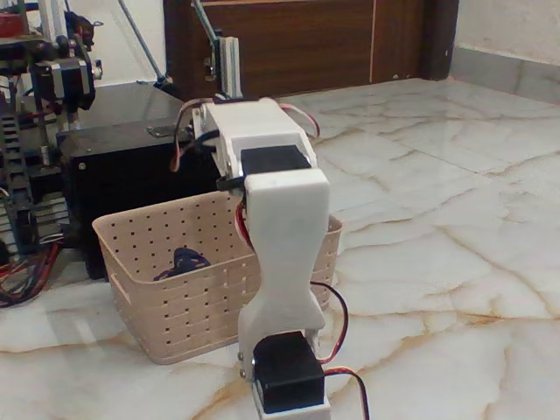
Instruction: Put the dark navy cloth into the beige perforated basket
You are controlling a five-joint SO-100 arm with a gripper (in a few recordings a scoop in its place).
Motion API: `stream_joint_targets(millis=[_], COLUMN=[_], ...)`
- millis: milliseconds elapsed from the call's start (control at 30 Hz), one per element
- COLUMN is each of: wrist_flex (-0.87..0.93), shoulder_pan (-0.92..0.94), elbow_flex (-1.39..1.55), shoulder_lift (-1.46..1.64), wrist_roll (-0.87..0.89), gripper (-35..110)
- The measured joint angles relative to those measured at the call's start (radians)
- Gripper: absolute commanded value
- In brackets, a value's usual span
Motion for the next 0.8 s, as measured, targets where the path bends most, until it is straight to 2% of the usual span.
stream_joint_targets(millis=[133, 200, 233, 367, 433, 667, 800], wrist_flex=[-0.023, -0.285, -0.36, -0.532, -0.689, -0.769, -0.896], shoulder_pan=[0.044, 0.044, 0.046, 0.064, 0.078, 0.097, 0.133], elbow_flex=[0.081, 0.347, 0.44, 0.661, 0.81, 1.048, 1.18], shoulder_lift=[0.052, 0.19, 0.239, 0.353, 0.408, 0.611, 0.629], wrist_roll=[-0.071, -0.129, -0.15, -0.278, -0.359, -0.545, -0.643], gripper=[0, 0, 0, 0, 0, 0, 0])
